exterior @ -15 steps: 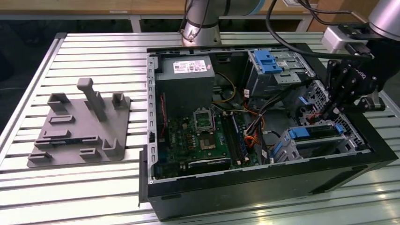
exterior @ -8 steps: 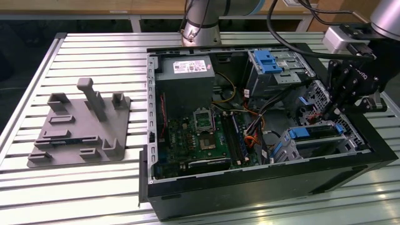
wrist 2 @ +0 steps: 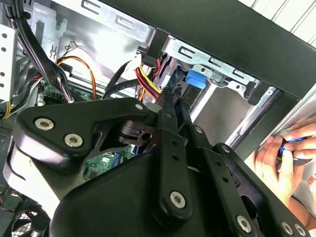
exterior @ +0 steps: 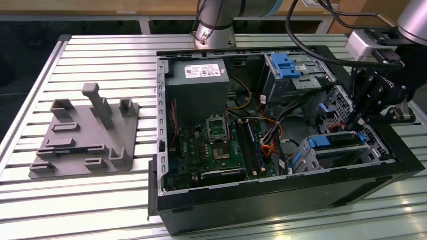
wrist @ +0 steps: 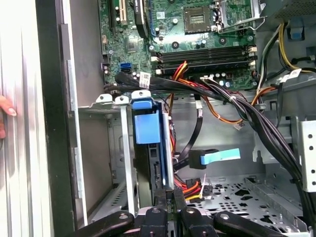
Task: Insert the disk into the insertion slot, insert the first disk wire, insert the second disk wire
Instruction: 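Insert the first disk wire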
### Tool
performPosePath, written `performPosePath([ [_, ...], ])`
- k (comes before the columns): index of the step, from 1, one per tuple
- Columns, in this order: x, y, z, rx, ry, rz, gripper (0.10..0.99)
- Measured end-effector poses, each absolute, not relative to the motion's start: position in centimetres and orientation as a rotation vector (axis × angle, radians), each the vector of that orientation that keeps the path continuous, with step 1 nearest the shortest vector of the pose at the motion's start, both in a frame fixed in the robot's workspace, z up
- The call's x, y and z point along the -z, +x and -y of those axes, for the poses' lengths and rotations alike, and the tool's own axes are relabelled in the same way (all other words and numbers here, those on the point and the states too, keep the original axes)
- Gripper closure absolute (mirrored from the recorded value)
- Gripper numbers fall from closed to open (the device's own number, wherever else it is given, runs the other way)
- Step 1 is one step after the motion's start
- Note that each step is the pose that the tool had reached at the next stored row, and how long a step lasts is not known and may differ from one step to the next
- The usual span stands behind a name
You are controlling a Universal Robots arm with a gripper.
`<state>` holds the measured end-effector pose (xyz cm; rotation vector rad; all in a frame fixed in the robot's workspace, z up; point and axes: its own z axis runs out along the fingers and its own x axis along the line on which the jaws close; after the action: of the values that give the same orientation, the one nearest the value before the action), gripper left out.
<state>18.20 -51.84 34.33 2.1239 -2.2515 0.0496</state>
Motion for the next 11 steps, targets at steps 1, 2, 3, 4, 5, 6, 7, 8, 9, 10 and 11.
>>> performPosePath([
  [1,-34.34,18.16,51.94,-0.048,2.125,2.252,0.914],
  [2,-34.34,18.12,52.05,-0.043,2.127,2.255,0.914],
  [3,-34.34,18.09,52.14,-0.038,2.129,2.257,0.914],
  [4,-34.34,18.09,52.17,-0.037,2.130,2.257,0.914],
  [5,-34.33,18.08,52.17,-0.036,2.130,2.258,0.914],
  [6,-34.32,18.08,52.18,-0.036,2.129,2.259,0.914],
  [7,-34.30,18.07,52.22,-0.035,2.126,2.262,0.914],
  [8,-34.30,18.07,52.25,-0.035,2.124,2.264,0.914],
  [9,-34.29,18.07,52.27,-0.035,2.121,2.266,0.914],
  [10,-34.28,18.07,52.30,-0.035,2.119,2.268,0.914],
  [11,-34.27,18.07,52.31,-0.034,2.117,2.269,0.914],
])
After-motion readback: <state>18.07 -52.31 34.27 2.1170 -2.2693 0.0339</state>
